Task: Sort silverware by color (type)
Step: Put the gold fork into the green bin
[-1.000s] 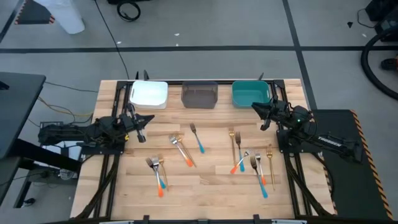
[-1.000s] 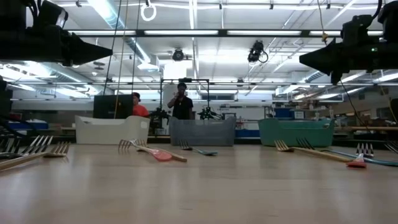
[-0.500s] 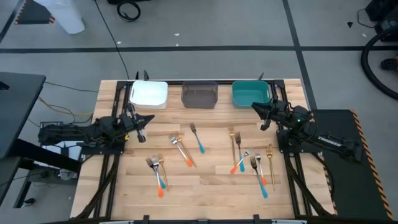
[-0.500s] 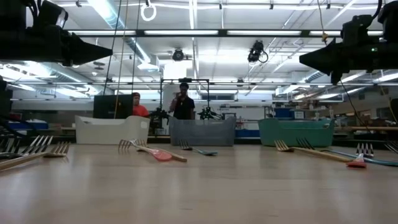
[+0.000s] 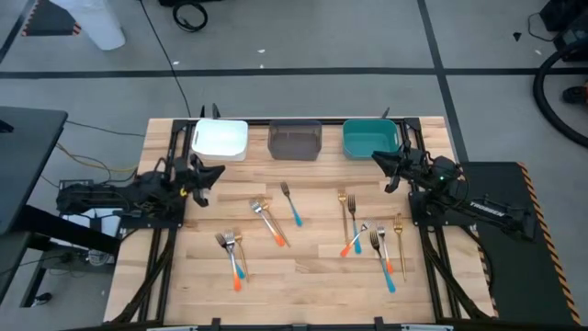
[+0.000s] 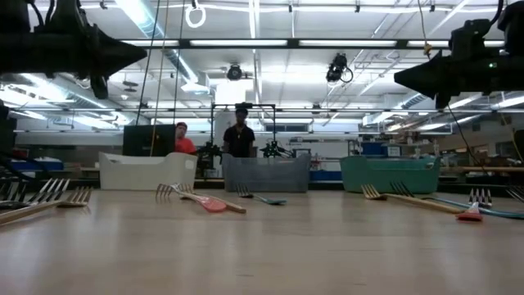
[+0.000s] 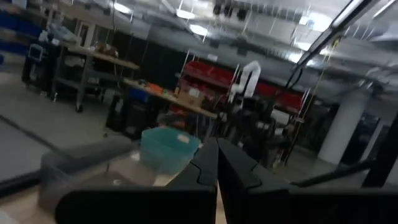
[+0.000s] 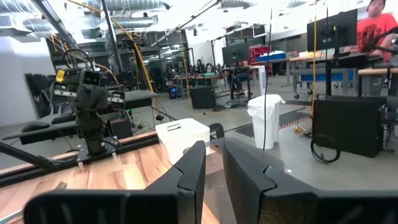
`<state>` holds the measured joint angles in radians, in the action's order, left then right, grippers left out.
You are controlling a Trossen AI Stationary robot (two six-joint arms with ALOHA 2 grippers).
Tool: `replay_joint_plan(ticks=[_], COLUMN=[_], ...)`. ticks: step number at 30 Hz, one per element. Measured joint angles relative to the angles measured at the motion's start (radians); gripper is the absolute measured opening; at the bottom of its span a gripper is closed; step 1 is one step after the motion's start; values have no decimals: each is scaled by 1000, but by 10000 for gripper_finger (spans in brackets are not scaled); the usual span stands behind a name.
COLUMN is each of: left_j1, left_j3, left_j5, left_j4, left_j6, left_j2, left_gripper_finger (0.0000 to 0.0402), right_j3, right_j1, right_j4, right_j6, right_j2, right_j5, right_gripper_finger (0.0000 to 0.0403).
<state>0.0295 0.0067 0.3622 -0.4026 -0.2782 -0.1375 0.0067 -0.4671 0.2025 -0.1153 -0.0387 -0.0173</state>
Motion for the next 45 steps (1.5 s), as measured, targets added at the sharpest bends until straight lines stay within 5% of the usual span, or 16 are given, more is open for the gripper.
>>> replay_joint_plan(ticks=[9,16,23,30,45], left_j1=[0,0,15,33,59], left_j3=[0,3,126,211,311], left_j5=[-5,-42,-43,-42,-36], left_j4=[-150,-86,142,193,183], left_j6=[137,130,212,213,189], left_j2=[0,-6,-61,-184,-410], left_gripper_finger=[9,9,9,11,106], right_j3=[0,0,0,0,128], right_j1=[0,1,2,29,109], right_j4=[19,122,133,133,-48], right_j6=[-52,-354,-365,-413,-405], right_j2=[0,0,0,-15,-307], right_j5=[-1,13,-43,-160,-65], right_gripper_finger=[68,68,68,68,60])
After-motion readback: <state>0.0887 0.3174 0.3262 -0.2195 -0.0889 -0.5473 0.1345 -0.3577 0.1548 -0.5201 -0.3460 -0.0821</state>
